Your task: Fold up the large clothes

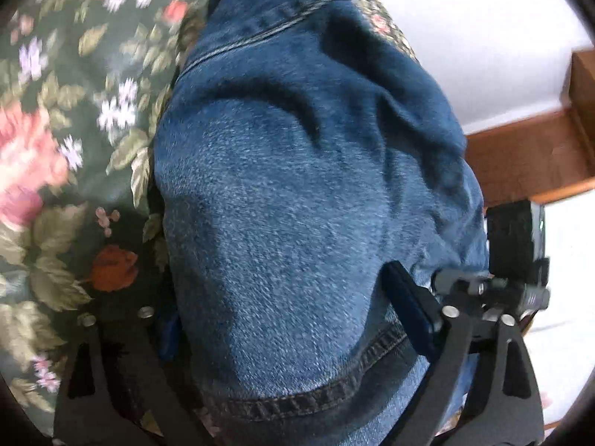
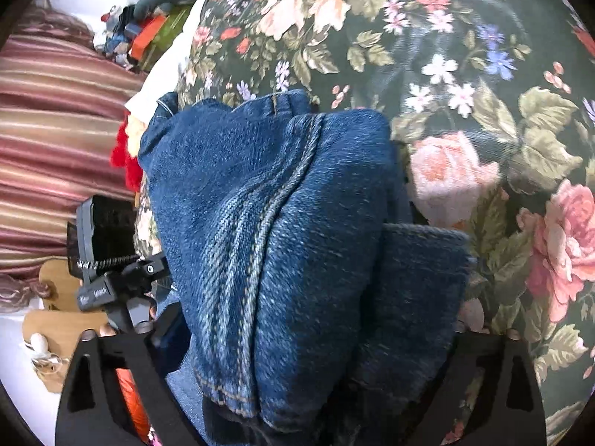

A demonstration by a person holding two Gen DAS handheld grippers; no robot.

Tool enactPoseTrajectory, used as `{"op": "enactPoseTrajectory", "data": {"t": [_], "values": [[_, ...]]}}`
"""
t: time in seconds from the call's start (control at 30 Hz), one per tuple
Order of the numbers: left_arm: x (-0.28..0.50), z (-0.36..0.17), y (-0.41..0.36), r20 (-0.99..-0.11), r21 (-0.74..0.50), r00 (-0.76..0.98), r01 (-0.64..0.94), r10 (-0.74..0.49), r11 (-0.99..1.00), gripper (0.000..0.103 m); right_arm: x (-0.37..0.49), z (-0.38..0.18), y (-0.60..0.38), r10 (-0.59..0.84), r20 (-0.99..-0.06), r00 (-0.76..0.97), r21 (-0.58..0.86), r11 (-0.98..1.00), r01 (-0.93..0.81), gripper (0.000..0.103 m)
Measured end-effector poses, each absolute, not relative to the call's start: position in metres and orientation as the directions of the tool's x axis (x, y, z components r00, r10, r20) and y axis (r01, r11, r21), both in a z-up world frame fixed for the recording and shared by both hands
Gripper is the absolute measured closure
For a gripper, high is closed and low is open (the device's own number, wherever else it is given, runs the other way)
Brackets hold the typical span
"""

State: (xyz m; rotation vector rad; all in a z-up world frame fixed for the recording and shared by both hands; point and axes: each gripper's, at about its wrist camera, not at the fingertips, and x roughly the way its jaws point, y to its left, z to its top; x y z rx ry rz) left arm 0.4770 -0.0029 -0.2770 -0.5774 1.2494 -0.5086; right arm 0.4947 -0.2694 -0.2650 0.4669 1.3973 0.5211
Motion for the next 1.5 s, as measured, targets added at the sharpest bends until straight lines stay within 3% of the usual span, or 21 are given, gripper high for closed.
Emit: {"op": "enactPoseTrajectory", "data": {"t": [0.07,0.17,0.53,0.7,0.93,1.3,1.5], "values": [[0.470,-0.269,-0.004,-0.726,-0.645,0.272,0.052,-0.632,0.763,0.017,0.492,-0.262,-0.277,0.613,-0.782,0.110,0.613,0.789,-0.039,0.029],[0.456,-0.253,-0.005,-0.731,-0.620,0.300,0.083,-0.613,0.780,0.024,0.483,-0.251,-0.284,0.640,-0.755,0.138,0.643,0.765,-0.030,0.043],[0.410,-0.137,-0.001,-0.697,-0.517,0.450,0.223,-0.558,0.826,0.035,0.442,-0.163,-0.260,0.661,-0.714,0.232,0.642,0.750,-0.161,0.064],[0.391,-0.091,0.010,-0.668,-0.503,0.501,0.240,-0.550,0.830,0.037,0.420,-0.106,-0.246,0.676,-0.670,0.307,0.626,0.737,-0.255,0.065],[0.365,-0.089,0.050,-0.681,-0.499,0.518,0.190,-0.518,0.845,0.038,0.405,-0.089,-0.216,0.701,-0.647,0.301,0.635,0.713,-0.296,0.065],[0.377,-0.190,0.128,-0.793,-0.458,0.467,-0.034,-0.391,0.888,0.038,0.437,-0.188,-0.131,0.680,-0.727,0.097,0.633,0.718,-0.288,0.065],[0.386,-0.220,0.143,-0.811,-0.416,0.486,-0.089,-0.325,0.905,0.034,0.480,-0.248,-0.087,0.574,-0.816,0.069,0.530,0.790,-0.309,0.061]]}}
